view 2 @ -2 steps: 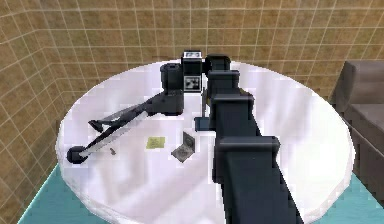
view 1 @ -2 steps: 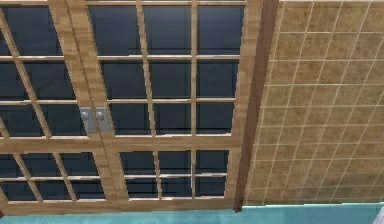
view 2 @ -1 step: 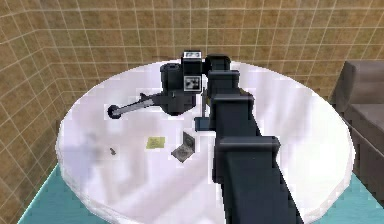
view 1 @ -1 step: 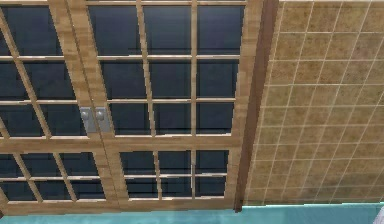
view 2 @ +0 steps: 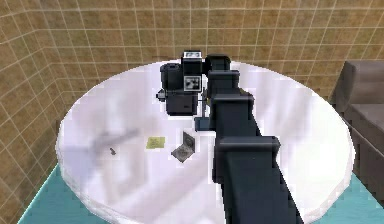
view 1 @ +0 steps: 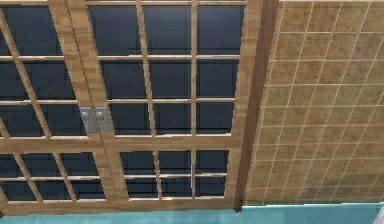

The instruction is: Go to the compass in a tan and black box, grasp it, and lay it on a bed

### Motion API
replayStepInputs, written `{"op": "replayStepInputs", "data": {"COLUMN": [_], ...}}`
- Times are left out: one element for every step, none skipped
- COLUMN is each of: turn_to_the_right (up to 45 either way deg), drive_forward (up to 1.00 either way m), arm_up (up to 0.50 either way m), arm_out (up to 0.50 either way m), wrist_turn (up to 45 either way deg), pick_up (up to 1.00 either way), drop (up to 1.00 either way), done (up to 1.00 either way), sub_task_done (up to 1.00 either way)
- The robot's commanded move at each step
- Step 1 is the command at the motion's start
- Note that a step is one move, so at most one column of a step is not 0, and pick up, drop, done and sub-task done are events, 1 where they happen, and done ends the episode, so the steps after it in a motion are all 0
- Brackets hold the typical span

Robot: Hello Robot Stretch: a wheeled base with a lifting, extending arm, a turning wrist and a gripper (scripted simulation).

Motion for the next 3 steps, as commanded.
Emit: {"op": "replayStepInputs", "data": {"turn_to_the_right": [0.0, 0.0, 0.0], "drive_forward": [0.0, 0.0, 0.0], "arm_up": [-0.26, 0.0, 0.1], "arm_out": [0.0, 0.0, 0.0], "wrist_turn": [0.0, 0.0, 0.0], "pick_up": [0.0, 1.0, 0.0], "drop": [0.0, 0.0, 0.0], "done": [0.0, 0.0, 0.0], "sub_task_done": [0.0, 0.0, 0.0]}}
